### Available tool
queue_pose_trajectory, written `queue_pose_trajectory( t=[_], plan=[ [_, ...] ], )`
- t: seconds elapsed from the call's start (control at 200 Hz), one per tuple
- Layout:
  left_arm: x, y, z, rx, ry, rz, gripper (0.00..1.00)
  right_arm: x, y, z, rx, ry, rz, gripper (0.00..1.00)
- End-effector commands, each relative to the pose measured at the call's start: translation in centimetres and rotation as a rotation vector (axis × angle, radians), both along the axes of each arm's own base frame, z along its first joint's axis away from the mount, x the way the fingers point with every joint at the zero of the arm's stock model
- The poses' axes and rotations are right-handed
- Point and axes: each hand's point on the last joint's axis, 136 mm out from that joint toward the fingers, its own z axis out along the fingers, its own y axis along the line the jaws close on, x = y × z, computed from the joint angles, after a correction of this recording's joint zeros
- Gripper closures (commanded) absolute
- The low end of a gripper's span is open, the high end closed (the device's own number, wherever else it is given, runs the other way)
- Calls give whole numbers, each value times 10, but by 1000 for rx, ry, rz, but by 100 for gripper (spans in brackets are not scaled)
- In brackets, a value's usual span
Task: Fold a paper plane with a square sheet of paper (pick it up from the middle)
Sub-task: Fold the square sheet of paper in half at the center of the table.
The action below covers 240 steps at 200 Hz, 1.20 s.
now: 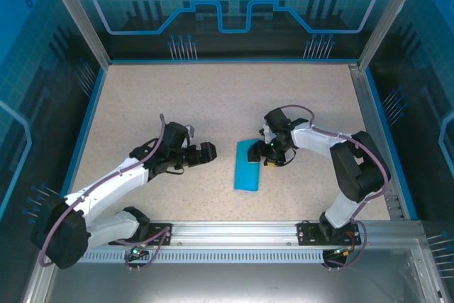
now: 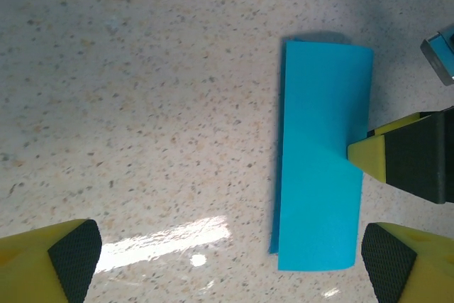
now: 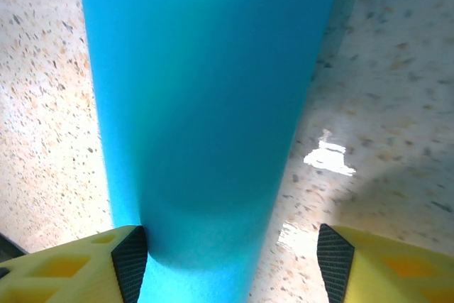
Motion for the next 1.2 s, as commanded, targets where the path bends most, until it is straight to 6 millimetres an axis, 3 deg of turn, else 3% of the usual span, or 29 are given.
queue_pose_trajectory(
  t=[0.0,0.2,0.32,0.49,0.66,0.795,0.86,0.91,1.095,1.195],
  plan=[
    [8,-18,17,-47,-20,-29,2,5,-13,7,-33,-17,-55,31],
    [15,-39,13,-38,-5,-67,1,2,-16,2,-48,2,-52,32],
    [18,-46,8,-28,3,-77,2,-2,1,6,49,26,-17,32],
    [21,-50,4,-13,16,-91,2,-4,19,6,148,43,-26,33],
    [22,-48,2,10,13,-94,1,-5,20,-2,138,56,-33,34],
    [22,-47,1,17,14,-96,2,-4,29,-5,163,62,-17,38],
    [22,-47,2,16,12,-95,2,-2,29,-5,162,65,-22,48],
    [22,-47,3,14,8,-94,1,1,32,-1,175,53,-24,56],
    [31,-36,21,55,-49,-51,1,14,44,28,241,-4,-20,58],
    [35,-28,32,77,-89,-21,1,24,52,42,277,-19,-27,66]
  ],
)
